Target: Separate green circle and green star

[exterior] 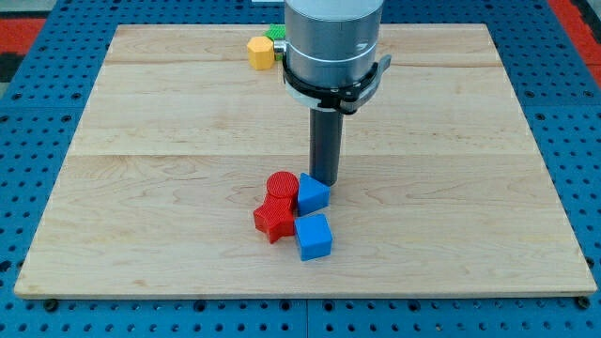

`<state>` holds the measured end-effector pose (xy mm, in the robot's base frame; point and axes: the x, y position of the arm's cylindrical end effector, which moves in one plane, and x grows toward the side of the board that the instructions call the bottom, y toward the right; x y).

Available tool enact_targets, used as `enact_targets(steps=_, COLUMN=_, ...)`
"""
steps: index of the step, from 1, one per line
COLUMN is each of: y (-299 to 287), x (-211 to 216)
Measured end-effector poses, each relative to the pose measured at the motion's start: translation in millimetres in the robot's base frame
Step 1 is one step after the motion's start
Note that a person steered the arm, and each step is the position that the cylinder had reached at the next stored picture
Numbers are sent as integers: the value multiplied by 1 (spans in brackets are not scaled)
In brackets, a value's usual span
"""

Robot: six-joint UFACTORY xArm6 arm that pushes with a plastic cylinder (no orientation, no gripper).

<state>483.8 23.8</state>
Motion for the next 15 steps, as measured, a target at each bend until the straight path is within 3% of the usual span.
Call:
enact_targets(steps=2, y=13, x=-23)
enact_targets(steps=4, y=32, x=-149)
enact_targets(steps=6, y=34, x=-208)
enact_targets(steps=8, y=36, x=-210)
enact_targets(steps=11, y=28, x=-292)
enact_targets(steps=12, y=26, x=-290)
enact_targets(steps=14, y=-48, x=-289)
enact_targets(steps=15, y=-48, x=-280)
